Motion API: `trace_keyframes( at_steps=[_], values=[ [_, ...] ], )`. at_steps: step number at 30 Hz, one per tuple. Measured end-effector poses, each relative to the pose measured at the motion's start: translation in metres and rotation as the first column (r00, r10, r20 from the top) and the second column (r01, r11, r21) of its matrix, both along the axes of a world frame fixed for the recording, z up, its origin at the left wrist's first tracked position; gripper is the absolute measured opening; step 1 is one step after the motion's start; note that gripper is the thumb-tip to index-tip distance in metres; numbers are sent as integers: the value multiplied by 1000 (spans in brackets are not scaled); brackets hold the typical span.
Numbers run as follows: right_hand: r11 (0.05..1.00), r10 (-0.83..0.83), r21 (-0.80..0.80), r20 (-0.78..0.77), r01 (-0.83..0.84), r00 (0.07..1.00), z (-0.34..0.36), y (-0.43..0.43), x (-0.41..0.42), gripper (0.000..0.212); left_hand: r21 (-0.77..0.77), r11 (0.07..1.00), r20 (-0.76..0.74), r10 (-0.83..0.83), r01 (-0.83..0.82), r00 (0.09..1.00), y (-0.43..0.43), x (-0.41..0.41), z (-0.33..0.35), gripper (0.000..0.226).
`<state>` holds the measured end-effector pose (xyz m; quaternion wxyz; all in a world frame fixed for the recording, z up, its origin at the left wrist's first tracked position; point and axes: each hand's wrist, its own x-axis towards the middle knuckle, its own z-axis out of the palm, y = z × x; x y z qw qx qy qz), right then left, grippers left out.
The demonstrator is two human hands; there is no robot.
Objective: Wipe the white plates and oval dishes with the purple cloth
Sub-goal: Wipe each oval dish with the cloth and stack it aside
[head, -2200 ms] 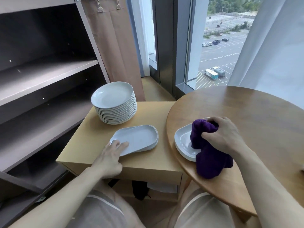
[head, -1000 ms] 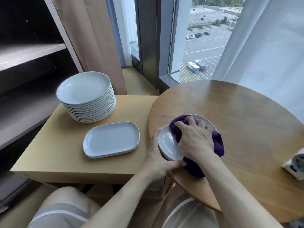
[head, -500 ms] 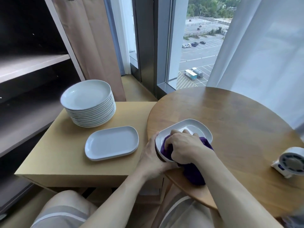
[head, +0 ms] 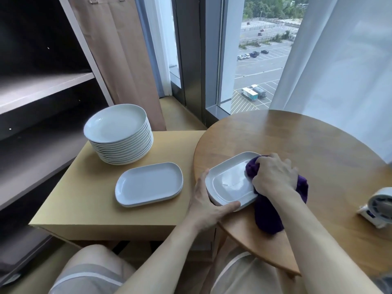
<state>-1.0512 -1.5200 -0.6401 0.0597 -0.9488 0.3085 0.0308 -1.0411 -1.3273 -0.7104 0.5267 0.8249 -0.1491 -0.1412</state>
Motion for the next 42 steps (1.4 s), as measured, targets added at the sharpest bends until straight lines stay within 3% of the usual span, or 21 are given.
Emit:
trace_keyframes(
  at_steps=[6, 16, 22, 25, 28, 34, 42],
  values=[
    [981, 23, -195, 128, 2, 991, -30, 4, 9, 17, -43, 999, -32, -17, 15, 999, 2, 2, -4, 124],
    [947, 176, -273, 2, -169, 984, -29, 5, 16, 31, -51, 998, -45, -41, 39, 998, 2, 4, -2, 119],
    [924, 351, -153, -19, -350, 936, -19, 23, 14, 33, -57, 997, -58, -55, 52, 997, 2, 4, -3, 118],
    [870, 490, -78, 23, -488, 871, -14, 44, 10, 29, -72, 997, -38, -44, 41, 998, 0, 6, -2, 111],
    [800, 599, 37, 6, -598, 801, -4, 61, 7, 33, -69, 996, 5, -63, 63, 998, 0, 8, 0, 124],
    [770, 619, 272, -100, -577, 779, 18, 55, 2, 59, -10, 998, -67, -66, 66, 996, 3, 5, -2, 121],
    [778, 532, 458, -116, -430, 839, 24, 36, 3, 51, 12, 995, -92, -97, 99, 991, 9, 8, -5, 133]
  ],
)
